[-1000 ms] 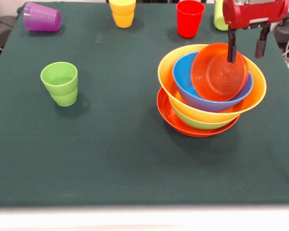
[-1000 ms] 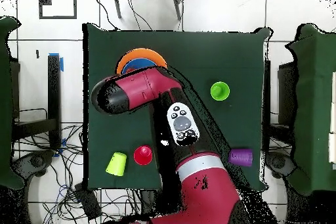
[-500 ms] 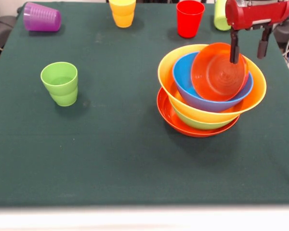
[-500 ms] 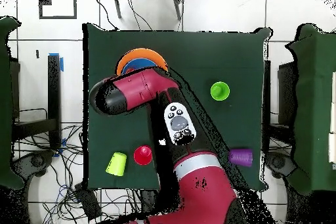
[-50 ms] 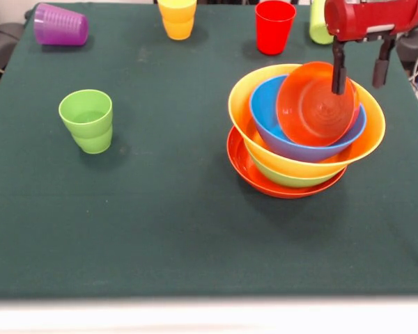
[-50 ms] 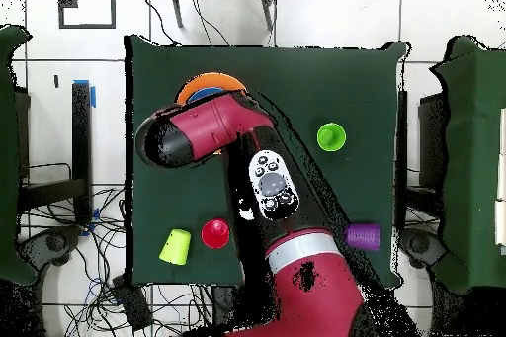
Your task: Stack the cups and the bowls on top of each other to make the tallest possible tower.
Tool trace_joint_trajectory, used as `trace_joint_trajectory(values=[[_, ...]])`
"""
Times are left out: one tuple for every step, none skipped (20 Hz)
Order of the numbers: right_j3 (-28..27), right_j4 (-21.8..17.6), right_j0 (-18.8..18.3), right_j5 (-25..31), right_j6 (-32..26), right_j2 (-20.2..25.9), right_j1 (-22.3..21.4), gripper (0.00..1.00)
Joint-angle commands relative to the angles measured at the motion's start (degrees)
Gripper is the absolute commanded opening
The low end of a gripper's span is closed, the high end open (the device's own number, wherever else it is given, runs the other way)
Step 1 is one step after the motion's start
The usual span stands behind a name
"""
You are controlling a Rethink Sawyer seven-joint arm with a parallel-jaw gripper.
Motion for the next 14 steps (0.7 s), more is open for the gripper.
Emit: trace_joint_trajectory(values=[[2.5,-0.4,-4.0,3.7,-10.8,5.9,4.7,1.00],[3.3,-0.5,-4.3,2.4,-9.8,6.4,4.9,1.00],[4.0,-0.4,-4.9,1.4,-9.1,7.0,5.3,1.00],[4.8,-0.3,-5.5,0.4,-8.4,7.7,5.8,1.00],[5.3,-0.4,-5.9,-0.4,-8.0,8.4,6.0,1.00],[5.9,-0.5,-6.4,-1.2,-7.6,9.2,6.3,1.00],[4.5,-1.5,-6.0,-2.5,-7.3,9.0,8.9,1.00],[5.2,-0.9,-6.1,-1.9,-6.3,9.1,8.2,1.00],[5.9,-0.4,-6.2,-1.3,-5.4,9.1,7.6,1.00],[6.5,0.1,-6.3,-0.7,-4.4,9.2,6.9,1.00],[8.0,0.2,-4.2,0.5,-2.0,7.4,2.2,1.00],[8.0,-0.2,-3.2,0.5,-0.9,6.4,1.6,1.00],[7.9,-0.6,-2.2,0.6,0.2,5.4,1.0,1.00],[7.9,-1.0,-1.1,0.6,1.3,4.4,0.4,1.00]])
